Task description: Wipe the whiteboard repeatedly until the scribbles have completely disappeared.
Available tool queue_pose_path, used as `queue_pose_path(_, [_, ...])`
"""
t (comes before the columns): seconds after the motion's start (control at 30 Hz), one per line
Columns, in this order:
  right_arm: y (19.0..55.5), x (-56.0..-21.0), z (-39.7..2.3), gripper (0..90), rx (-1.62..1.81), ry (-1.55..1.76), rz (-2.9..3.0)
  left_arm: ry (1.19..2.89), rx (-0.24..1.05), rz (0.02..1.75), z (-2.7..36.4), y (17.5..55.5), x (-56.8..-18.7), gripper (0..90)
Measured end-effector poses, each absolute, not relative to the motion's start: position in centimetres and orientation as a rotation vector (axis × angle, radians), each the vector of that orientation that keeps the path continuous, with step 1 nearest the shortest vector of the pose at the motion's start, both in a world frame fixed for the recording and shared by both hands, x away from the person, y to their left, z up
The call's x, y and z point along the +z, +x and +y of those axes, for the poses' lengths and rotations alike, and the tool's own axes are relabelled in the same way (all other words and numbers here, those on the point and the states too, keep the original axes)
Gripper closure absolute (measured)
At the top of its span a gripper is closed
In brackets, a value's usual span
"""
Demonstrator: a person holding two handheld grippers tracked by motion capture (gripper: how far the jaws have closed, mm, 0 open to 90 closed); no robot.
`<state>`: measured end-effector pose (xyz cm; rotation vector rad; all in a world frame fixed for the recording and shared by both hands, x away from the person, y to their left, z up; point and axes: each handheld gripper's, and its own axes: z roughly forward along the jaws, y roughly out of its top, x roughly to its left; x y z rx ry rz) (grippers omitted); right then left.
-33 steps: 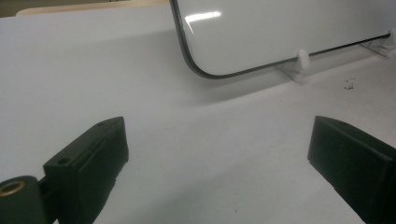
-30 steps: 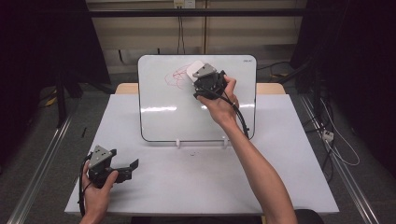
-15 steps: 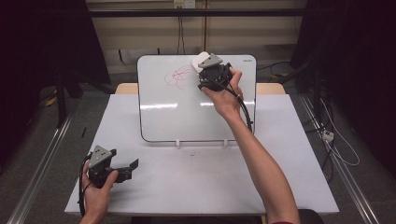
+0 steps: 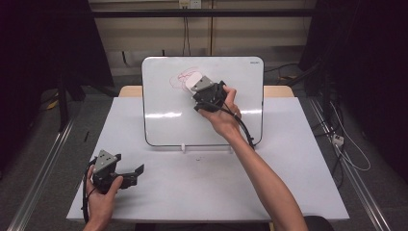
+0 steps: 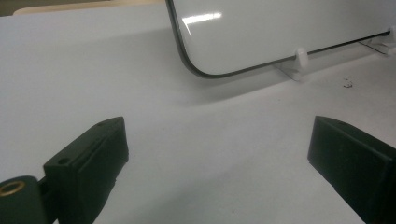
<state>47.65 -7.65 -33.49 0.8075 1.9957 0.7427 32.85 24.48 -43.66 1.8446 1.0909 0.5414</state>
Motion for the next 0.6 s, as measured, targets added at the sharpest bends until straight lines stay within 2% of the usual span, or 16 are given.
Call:
queue_pose_path(0.43, [45.0,-36.7,-3.6,31.4,0.714,0.668,2.057,1.857,0.540,1.088,24.5,32.9,-43.6,4.9])
queue_pose_path(0.6, [45.1,-36.7,-3.5,31.4,0.714,0.673,2.062,1.857,0.544,1.090,24.6,32.9,-43.6,4.9])
